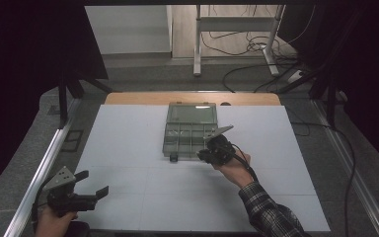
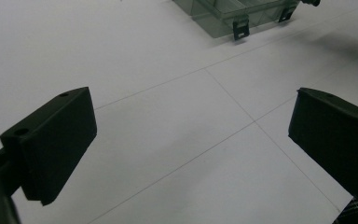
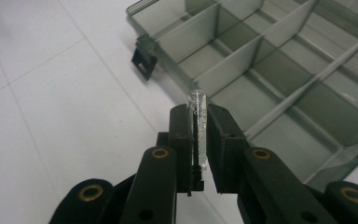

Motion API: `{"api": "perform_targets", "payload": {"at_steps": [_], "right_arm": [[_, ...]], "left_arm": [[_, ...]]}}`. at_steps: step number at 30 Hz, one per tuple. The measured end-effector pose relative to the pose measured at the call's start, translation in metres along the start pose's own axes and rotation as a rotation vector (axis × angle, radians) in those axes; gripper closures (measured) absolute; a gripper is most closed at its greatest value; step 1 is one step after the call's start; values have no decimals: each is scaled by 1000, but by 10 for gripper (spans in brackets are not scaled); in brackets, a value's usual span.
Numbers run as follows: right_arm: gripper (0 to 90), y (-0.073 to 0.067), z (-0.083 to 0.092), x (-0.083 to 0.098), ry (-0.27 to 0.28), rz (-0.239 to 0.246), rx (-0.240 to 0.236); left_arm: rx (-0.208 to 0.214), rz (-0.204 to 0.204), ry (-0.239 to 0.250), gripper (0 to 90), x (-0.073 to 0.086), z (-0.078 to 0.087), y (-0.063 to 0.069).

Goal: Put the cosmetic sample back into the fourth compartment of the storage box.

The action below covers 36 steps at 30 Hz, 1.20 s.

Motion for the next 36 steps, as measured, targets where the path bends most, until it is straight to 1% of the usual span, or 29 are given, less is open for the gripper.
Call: {"api": "perform_targets", "payload": {"at_steps": [7,14,22,29,36], "right_arm": [[795,10,-3,-6,13,-15,18],[795,21,-7,-9,15,-27,48],[795,37,-9,-14,32,-63,78],[795,50,-12,-18,33,-93,106],[795,60,-16,-23,42,-104,123]], "left_arm": [[0,1,-1,13,0,0,0],[1,2,-1,13,0,0,0],[2,5,-1,14,0,0,0],[5,8,0,14,0,0,-1],[7,9,-2,14,0,0,-1]]}}
Point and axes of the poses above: each handheld gripper's, and its own axes: z roughly backward along the jaws, x roughly out of its underside, y roughly to its right, the point moved 2 cm from there along -z, roughly forward along the jaws, and after that the axes turned 11 degrees about x, right-handed, at the moved point
